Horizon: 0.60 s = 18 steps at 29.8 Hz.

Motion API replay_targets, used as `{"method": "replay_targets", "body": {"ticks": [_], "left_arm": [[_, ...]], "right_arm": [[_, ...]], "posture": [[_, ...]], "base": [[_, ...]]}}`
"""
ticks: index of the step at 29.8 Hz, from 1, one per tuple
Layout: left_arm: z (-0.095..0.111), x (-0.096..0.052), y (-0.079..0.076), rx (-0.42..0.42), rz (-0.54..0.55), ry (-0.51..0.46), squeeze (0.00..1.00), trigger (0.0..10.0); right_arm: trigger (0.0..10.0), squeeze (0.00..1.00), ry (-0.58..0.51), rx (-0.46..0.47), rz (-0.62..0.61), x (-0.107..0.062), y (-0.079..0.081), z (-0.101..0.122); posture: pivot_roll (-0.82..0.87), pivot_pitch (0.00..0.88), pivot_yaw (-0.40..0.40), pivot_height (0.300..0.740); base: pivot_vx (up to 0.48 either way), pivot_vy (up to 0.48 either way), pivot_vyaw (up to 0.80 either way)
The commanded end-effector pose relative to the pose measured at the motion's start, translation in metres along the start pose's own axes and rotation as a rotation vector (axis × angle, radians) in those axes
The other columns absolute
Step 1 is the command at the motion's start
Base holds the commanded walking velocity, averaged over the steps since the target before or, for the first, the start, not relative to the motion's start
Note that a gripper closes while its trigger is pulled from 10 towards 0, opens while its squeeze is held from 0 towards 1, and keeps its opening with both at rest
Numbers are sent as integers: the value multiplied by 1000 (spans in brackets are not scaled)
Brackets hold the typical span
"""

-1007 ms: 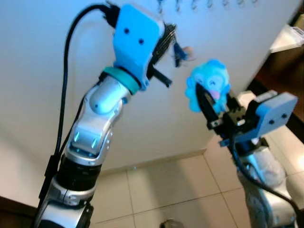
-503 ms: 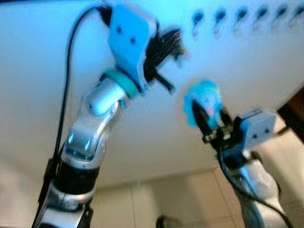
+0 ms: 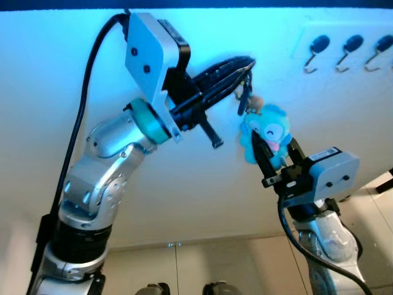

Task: Hang keys on a hook

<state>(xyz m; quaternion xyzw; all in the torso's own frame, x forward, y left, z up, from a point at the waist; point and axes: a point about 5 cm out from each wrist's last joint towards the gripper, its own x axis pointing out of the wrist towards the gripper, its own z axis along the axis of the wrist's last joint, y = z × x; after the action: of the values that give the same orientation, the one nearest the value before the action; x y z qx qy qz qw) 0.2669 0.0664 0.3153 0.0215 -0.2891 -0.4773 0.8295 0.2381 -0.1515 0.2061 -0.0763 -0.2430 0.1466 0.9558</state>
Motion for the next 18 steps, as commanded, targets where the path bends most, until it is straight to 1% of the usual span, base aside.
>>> {"method": "replay_targets", "body": {"ticks": [1,2,5,7,9,12,13,15,16,18], "left_arm": [[4,-1,-5,-1,-34,-17,0,10000],[6,-1,-6,1,-42,-19,0,10000],[8,2,-7,38,-60,-10,0,10000],[8,2,-7,38,-60,-10,0,10000],[4,4,-6,46,-46,8,0,10000],[1,5,-3,48,-18,21,0,10000],[-3,5,0,43,15,43,0,10000],[-3,5,0,43,15,43,0,10000],[-7,3,3,33,56,67,0,10000],[-7,3,3,33,56,67,0,10000]], "right_arm": [[10000,0,7,3,-9,-2,0,-3],[10000,0,2,-4,-20,-2,-2,-3],[10000,0,-11,-44,-108,-4,-11,-2],[10000,0,-11,-44,-108,-4,-11,-2],[10000,0,-13,-61,-153,-5,-16,-1],[10000,0,-12,-65,-158,-5,-17,-1],[10000,0,-5,-65,-157,-4,-16,-1],[10000,0,-5,-65,-157,-4,-16,-1],[10000,0,3,-63,-151,-4,-14,-2],[10000,0,3,-63,-151,-4,-14,-2]], "posture": [[-109,65,75,740],[-108,72,73,740],[-107,79,77,740],[-107,79,77,740],[-111,81,80,740],[-114,80,82,740],[-112,81,83,740],[-112,81,83,740],[-112,83,83,740],[-112,83,83,740]], "base": [[0,0,0],[0,0,0],[0,0,0],[0,0,0],[0,0,0],[0,0,0],[0,0,0],[0,0,0],[0,0,0],[0,0,0]]}}
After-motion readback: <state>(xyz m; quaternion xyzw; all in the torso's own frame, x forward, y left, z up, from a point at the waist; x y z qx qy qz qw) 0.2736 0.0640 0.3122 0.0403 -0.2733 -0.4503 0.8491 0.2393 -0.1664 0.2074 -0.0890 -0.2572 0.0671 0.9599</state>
